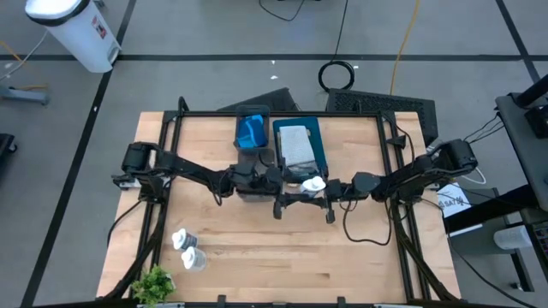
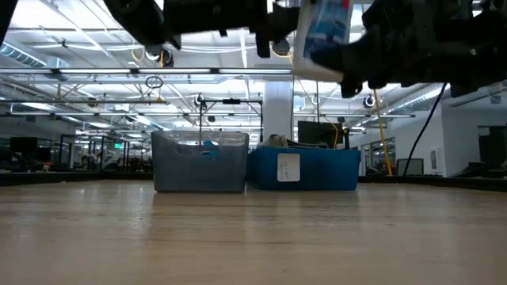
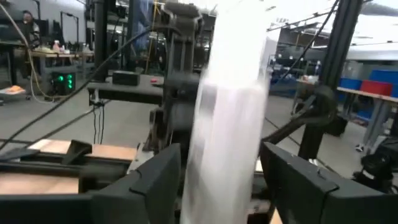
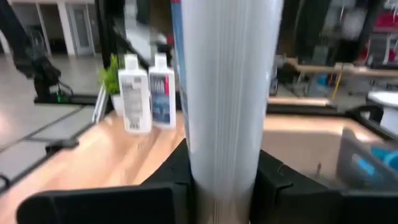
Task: Pick & Place Kitchen Items
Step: Put the top right white plastic restorer bottle into the bottom black bin
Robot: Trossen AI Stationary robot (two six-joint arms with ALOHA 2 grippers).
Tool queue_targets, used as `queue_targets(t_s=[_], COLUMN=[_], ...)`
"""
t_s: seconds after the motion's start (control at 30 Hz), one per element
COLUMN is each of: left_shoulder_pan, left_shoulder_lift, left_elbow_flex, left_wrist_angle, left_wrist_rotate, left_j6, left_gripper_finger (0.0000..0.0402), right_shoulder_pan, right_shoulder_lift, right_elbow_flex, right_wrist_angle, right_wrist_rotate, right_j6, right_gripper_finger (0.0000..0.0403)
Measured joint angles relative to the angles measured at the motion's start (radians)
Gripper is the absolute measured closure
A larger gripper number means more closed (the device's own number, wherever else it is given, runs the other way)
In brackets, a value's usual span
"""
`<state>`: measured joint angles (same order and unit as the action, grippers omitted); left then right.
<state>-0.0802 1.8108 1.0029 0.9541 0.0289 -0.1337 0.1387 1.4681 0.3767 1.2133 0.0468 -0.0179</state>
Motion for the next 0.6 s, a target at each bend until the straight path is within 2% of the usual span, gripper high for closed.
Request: queue_targets(t_s=[0.13, 0.23, 0.3, 0.43, 0.53, 0.6], left_shoulder_pan=[-0.002, -0.001, 0.002, 0.002, -0.003, -0.007], left_shoulder_lift=[-0.088, -0.158, -0.182, -0.15, -0.1, -0.07], left_elbow_flex=[0.019, 0.083, 0.168, 0.365, 0.47, 0.508], left_wrist_angle=[-0.196, -0.445, -0.635, -1.002, -1.172, -1.211], left_wrist_rotate=[-0.001, -0.017, -0.03, -0.038, -0.037, -0.036], left_j6=[-0.003, -0.023, -0.035, -0.024, 0.001, 0.007], left_gripper_finger=[0.016, 0.0158, 0.0157, 0.0156, 0.0156, 0.0156], right_shoulder_pan=[0.0, 0.0, 0.0, 0.0, 0.0, 0.0], right_shoulder_lift=[-0.021, -0.024, -0.024, -0.024, -0.024, -0.024], right_elbow_flex=[0.0, 0.0, 0.0, 0.0, 0.0, 0.0], right_wrist_angle=[-0.165, -0.259, -0.308, -0.335, -0.326, -0.326], right_wrist_rotate=[0.0, 0.001, 0.001, 0.002, 0.003, 0.003], right_j6=[0.036, 0.063, 0.066, 0.066, 0.066, 0.066], right_gripper_finger=[0.0331, 0.0331, 0.0333, 0.0333, 0.0331, 0.0331])
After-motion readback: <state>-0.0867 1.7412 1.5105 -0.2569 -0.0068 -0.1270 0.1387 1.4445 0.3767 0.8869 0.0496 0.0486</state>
